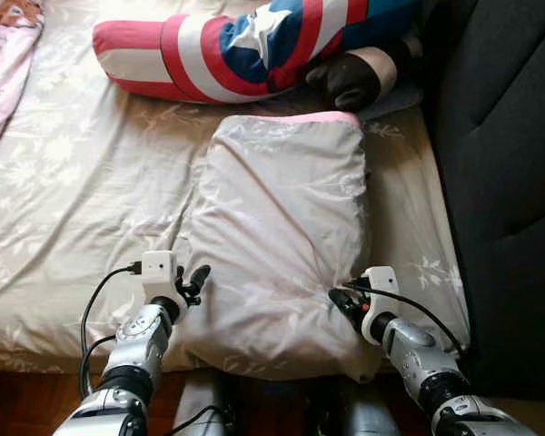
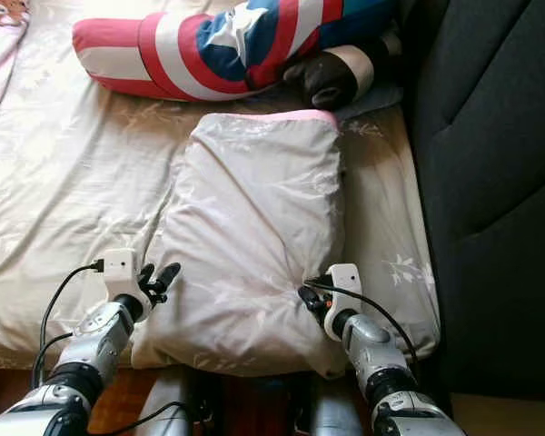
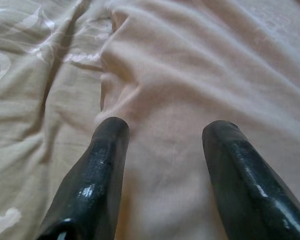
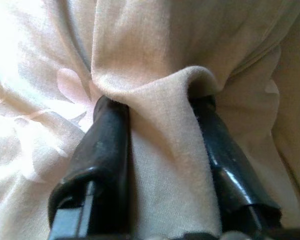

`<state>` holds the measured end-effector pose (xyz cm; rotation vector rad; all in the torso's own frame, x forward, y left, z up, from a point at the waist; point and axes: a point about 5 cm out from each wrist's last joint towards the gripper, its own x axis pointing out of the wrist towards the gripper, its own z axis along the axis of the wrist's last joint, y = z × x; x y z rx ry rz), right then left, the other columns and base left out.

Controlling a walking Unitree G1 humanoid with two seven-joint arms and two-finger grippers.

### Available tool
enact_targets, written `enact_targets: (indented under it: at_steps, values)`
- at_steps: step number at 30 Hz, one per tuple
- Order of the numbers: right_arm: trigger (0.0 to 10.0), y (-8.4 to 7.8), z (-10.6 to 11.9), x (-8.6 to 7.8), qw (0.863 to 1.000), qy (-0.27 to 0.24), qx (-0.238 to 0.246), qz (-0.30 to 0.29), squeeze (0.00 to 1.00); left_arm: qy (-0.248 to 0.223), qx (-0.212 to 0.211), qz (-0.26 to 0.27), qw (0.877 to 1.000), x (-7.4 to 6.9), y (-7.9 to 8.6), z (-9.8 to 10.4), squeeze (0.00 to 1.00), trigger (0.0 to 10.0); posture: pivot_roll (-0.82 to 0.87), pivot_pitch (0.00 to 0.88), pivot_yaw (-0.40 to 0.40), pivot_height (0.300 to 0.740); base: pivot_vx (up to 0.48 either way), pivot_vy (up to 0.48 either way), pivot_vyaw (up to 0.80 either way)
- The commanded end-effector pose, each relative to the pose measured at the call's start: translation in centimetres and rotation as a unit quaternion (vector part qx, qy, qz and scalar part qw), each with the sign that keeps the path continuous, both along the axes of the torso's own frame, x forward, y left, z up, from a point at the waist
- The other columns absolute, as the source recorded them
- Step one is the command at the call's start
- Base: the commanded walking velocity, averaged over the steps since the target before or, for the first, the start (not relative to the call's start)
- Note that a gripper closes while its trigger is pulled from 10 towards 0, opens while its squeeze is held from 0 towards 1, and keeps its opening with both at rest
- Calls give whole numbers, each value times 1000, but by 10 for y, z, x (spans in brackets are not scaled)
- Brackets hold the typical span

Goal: Clean up the room

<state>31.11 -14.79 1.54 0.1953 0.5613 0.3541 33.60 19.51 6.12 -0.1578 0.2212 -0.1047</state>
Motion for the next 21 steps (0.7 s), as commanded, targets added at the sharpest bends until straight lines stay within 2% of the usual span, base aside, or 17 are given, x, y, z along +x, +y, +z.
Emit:
enact_targets:
  at_steps: [1,5,10,21]
  values:
    - [0,1,-42,-41,993,112,-10,17,0,24,0,9,1000,-8,4,-13,1000,10000,-20,376,-40,647,0,0,0]
    - [0,-1,-42,-41,993,113,-10,16,0,23,9,7,1000,-7,5,-12,1000,10000,-25,380,-46,647,0,0,0]
    - [0,-5,-44,-44,993,116,-15,18,0,10,8,32,999,-4,15,-6,1000,10000,-31,382,-61,647,0,0,0]
    - [0,-8,-46,-48,993,119,-15,19,0,7,8,34,999,-3,17,-6,1000,10000,-49,381,-79,647,0,0,0]
